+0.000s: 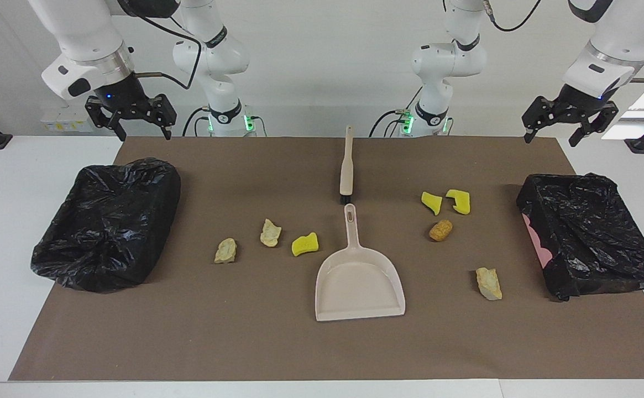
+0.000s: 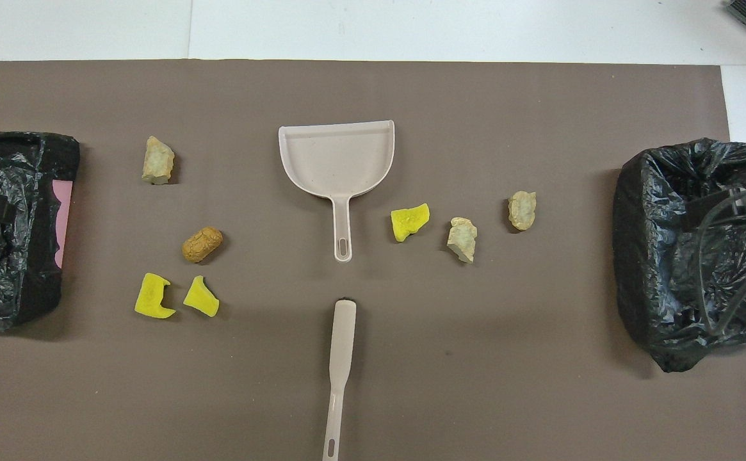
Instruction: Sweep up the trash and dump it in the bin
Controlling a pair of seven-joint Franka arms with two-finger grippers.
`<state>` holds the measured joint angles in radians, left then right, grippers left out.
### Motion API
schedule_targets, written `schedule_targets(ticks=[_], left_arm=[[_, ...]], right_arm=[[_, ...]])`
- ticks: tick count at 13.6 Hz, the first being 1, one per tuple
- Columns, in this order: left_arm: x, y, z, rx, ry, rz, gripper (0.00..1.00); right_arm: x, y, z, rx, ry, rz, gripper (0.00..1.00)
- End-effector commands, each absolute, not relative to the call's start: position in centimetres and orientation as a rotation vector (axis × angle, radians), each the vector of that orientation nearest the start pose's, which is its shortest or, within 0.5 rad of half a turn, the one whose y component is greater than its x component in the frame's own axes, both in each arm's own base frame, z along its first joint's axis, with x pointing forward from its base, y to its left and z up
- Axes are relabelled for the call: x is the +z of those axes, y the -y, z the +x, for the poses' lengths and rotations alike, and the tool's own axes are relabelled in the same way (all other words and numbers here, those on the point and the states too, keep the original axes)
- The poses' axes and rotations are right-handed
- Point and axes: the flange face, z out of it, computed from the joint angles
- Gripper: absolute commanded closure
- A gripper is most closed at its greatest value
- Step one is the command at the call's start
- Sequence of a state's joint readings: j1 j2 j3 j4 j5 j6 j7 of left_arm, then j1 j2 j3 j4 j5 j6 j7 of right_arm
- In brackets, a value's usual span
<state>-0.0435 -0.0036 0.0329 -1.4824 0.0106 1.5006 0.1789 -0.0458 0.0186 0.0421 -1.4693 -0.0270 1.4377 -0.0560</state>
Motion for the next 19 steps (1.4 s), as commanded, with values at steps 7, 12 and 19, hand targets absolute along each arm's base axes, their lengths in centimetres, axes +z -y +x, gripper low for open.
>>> schedule_targets(ticks=[7, 12, 19], left_arm=[[66.5, 0.1, 54.3, -0.042, -0.31, -3.115, 0.0], [66.1, 0.3, 53.3, -0.018, -0.318, -3.116, 0.0], [66.3, -0.8, 53.4, -0.035, -0.284, -3.118, 0.0]], right_arm=[[65.4, 0.6, 54.6, 0.061, 0.053, -3.153, 0.0], [65.4, 0.6, 54.6, 0.061, 0.051, -3.153, 0.0], [65.4, 0.6, 54.6, 0.061, 0.051, -3.153, 0.0]])
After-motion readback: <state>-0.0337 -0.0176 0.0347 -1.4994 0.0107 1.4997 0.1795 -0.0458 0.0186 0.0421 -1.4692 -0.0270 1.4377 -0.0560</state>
